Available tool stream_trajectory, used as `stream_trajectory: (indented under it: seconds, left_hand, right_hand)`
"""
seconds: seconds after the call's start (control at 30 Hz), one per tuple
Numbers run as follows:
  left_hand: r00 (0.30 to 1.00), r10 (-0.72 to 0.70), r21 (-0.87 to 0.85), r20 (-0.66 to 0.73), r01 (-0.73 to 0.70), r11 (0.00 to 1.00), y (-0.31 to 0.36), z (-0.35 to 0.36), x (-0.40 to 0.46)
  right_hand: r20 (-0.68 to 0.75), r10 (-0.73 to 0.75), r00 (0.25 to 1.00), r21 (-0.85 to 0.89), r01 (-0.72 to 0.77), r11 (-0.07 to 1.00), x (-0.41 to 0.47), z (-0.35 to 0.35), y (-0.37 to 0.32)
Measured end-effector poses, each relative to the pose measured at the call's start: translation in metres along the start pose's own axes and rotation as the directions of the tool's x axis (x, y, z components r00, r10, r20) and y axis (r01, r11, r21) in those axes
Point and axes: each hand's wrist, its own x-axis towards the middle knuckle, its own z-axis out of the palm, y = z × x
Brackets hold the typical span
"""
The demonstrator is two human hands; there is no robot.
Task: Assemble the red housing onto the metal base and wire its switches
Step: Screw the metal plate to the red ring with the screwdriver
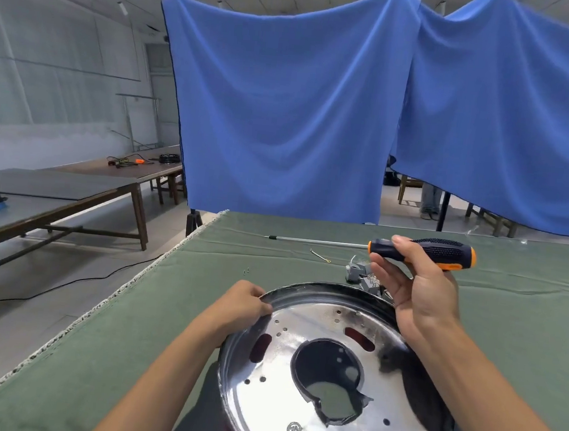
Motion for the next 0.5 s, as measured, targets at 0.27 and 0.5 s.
stream_trajectory:
  seconds: [0.27,0.5]
  left_hand:
    - [0.993,0.002,-0.32,-0.122,-0.041,0.947,-0.003,-0.022,-0.013]
    - [0.99,-0.143,-0.213,0.002,0.14,0.967,-0.017,-0.027,-0.013]
  right_hand:
    - [0.03,-0.018,0.999,-0.022,0.019,1.0,0.003,0.004,0.0]
    - [0.034,0.002,0.999,-0.034,-0.001,0.999,0.004,0.004,0.006]
